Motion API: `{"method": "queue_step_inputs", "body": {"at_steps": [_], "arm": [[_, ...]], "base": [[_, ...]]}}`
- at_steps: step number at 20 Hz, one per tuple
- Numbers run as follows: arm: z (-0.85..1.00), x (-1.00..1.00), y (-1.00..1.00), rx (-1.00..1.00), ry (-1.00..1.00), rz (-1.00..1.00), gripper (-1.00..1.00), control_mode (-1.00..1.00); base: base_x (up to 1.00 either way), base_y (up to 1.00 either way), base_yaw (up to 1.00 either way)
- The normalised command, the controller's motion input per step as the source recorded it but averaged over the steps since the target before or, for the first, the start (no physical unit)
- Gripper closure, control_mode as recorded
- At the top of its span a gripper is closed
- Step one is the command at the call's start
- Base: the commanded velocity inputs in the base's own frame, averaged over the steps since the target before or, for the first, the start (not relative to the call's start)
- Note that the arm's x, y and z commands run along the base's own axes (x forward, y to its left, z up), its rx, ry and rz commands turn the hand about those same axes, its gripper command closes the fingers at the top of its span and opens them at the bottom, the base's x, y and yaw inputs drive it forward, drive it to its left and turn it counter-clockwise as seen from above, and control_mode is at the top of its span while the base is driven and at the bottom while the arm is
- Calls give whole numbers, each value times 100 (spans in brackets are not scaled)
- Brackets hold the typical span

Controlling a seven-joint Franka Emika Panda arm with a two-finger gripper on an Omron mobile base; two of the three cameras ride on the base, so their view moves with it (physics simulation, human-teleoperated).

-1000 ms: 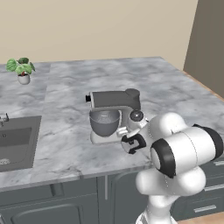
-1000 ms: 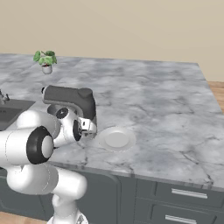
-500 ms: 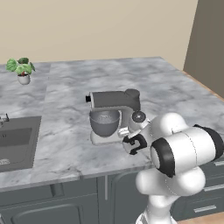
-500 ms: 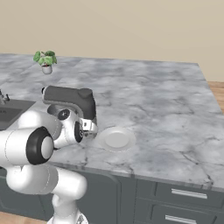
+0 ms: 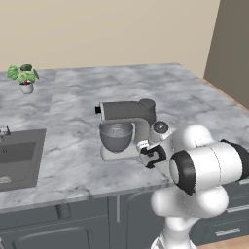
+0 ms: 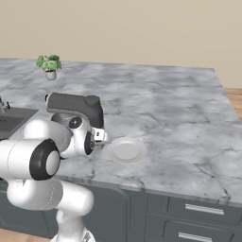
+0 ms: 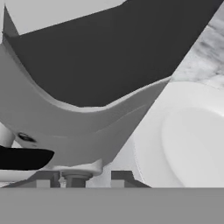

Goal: Add butter and sugar cubes to the stand mixer bowl and then turn on the stand mixer to begin making frosting.

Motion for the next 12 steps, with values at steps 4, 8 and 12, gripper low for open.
{"method": "queue_step_inputs", "body": {"at_steps": [4, 8, 12], "arm": [[0, 0, -29, 0, 0, 0, 100, -100], [7, -13, -38, 2, 0, 0, 100, -100], [27, -5, -52, 8, 0, 0, 100, -100]], "base": [[0, 0, 0], [0, 0, 0], [0, 0, 0]]}}
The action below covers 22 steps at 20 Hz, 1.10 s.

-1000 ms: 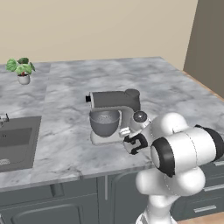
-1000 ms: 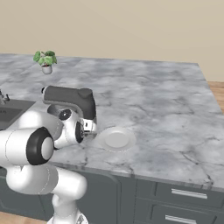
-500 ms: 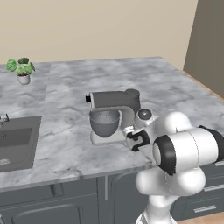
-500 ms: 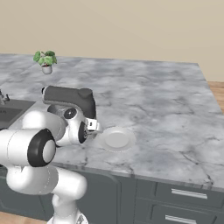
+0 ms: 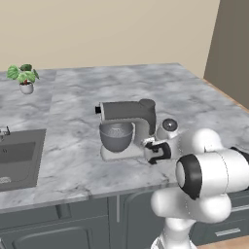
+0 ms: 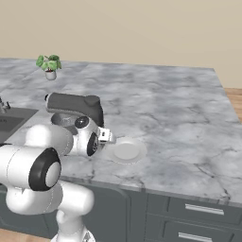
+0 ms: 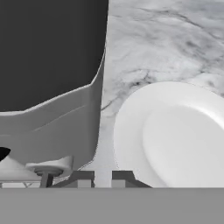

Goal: Add butter and sugar cubes to the stand mixer bowl and then turn on the stand mixer to begin making frosting.

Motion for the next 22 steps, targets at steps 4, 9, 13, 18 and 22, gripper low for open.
{"method": "queue_step_inputs", "body": {"at_steps": [4, 9, 13, 18, 22], "arm": [[5, 0, -57, 8, 3, 0, 100, -100], [0, -7, -19, 5, 7, 0, 100, -100], [3, -62, 17, 8, 5, 0, 100, -100], [37, -84, 54, 3, 1, 2, 100, -100], [60, -15, 54, 2, 9, 1, 100, -100]], "base": [[0, 0, 0], [0, 0, 0], [0, 0, 0], [0, 0, 0], [0, 0, 0]]}}
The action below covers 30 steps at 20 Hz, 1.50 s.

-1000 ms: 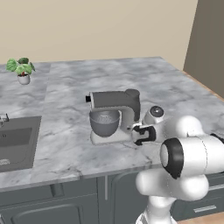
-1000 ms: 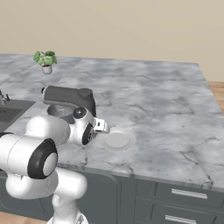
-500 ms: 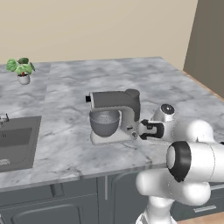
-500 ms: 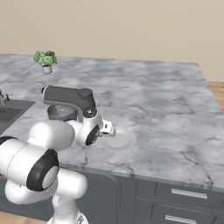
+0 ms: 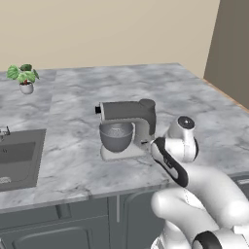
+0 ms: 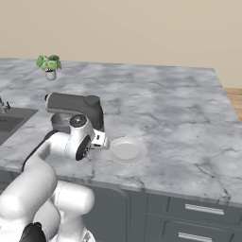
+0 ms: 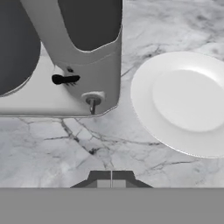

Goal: Add butter and sugar cubes to the stand mixer bowl and then turn on the stand mixer to begin making frosting.

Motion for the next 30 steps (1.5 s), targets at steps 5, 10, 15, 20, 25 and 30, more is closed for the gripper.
{"method": "queue_step_inputs", "body": {"at_steps": [5, 10, 15, 20, 25, 30], "arm": [[41, 0, 39, 2, 11, 0, 100, -100], [2, 4, 11, 2, 8, 0, 100, -100], [-7, 18, 0, 0, 7, 0, 100, -100], [-14, 14, 14, 0, 0, 0, 100, -100], [-27, 8, 11, 0, 0, 0, 100, -100], [-30, 9, 0, 0, -2, 0, 100, -100]], "base": [[0, 0, 0], [0, 0, 0], [0, 0, 0], [0, 0, 0], [0, 0, 0], [0, 0, 0]]}}
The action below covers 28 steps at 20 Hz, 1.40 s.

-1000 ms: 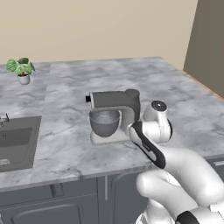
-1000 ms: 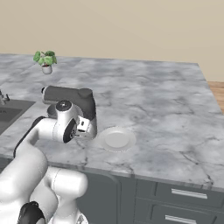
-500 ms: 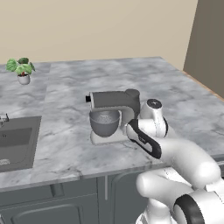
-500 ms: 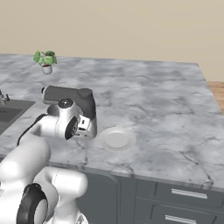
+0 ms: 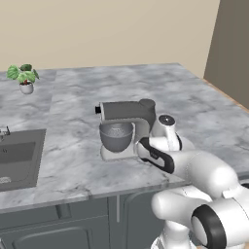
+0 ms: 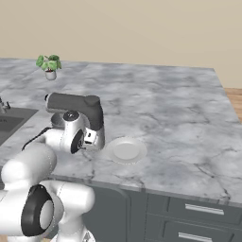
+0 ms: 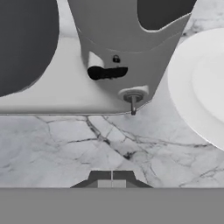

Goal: Add butter and sugar cubes to the stand mixer bowl and then turn on the stand mixer to begin making frosting.

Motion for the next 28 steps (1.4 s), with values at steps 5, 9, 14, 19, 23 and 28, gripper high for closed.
{"method": "queue_step_inputs", "body": {"at_steps": [5, 9, 14, 19, 23, 28], "arm": [[-6, 20, 0, 0, -11, 0, 100, -100], [0, 24, 0, 0, -12, 0, 100, -100], [0, 31, -9, 0, -2, 0, 100, -100], [0, 27, -24, 0, 0, 0, 100, -100], [-7, 13, -18, 0, 0, 0, 100, -100], [-44, -4, 7, 0, 2, 0, 100, -100]], "base": [[0, 0, 0], [0, 0, 0], [0, 0, 0], [0, 0, 0], [0, 0, 0], [0, 0, 0]]}}
